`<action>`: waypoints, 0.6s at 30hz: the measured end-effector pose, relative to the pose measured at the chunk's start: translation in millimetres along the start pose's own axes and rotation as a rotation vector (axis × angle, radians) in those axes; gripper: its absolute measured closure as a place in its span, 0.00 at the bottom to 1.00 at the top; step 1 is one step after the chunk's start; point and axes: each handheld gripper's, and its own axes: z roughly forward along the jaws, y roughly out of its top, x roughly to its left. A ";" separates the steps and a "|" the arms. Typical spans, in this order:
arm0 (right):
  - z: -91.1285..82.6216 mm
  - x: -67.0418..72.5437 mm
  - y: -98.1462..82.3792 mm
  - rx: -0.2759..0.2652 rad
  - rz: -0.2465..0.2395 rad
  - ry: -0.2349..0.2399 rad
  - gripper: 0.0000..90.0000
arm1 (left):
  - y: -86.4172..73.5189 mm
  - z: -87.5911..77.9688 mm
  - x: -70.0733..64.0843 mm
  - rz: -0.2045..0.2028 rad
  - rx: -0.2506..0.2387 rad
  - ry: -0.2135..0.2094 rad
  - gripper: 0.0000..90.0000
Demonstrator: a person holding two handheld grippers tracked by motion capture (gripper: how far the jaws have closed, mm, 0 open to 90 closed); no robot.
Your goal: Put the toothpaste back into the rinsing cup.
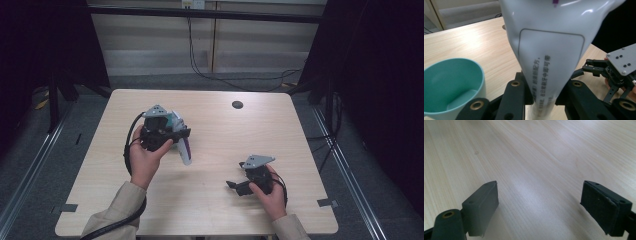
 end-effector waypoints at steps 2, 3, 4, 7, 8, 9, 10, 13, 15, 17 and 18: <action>-0.3 -0.3 -1.1 0.010 -0.010 0.003 0.15 | 1.4 -1.3 2.6 0.000 0.000 0.009 0.84; -0.5 -0.4 -1.2 0.008 -0.012 0.000 0.15 | 2.1 -1.9 3.4 -0.002 0.002 0.011 0.84; -0.3 -0.9 -1.2 0.010 -0.014 0.001 0.15 | 3.3 -2.7 4.7 -0.003 0.003 0.018 0.84; 1.1 -0.8 -1.4 0.041 -0.032 -0.010 0.15 | 7.2 -4.3 7.5 0.004 0.000 0.028 0.84; 1.0 -1.0 -1.5 0.040 -0.039 -0.009 0.16 | 8.6 -5.1 8.5 0.008 -0.001 0.031 0.84; 0.8 -1.0 -1.7 0.038 -0.044 -0.007 0.16 | 9.9 -5.7 8.7 0.001 -0.003 0.034 0.84; 0.5 -0.9 -1.8 0.039 -0.043 -0.006 0.16 | 11.3 -6.2 9.5 0.004 -0.004 0.036 0.84; 0.6 -1.7 -1.9 0.042 -0.037 -0.005 0.16 | 15.8 -8.3 10.8 0.009 -0.004 0.047 0.84; 1.0 -4.3 -2.0 0.056 -0.001 0.012 0.15 | 18.5 -9.5 11.2 0.013 -0.006 0.050 0.84; 1.3 -4.9 -2.0 0.056 0.001 0.013 0.15 | 21.9 -10.7 12.5 0.011 -0.012 0.050 0.84; 1.3 -4.9 -2.0 0.056 0.000 0.013 0.15 | 23.7 -11.3 13.0 0.014 -0.009 0.051 0.84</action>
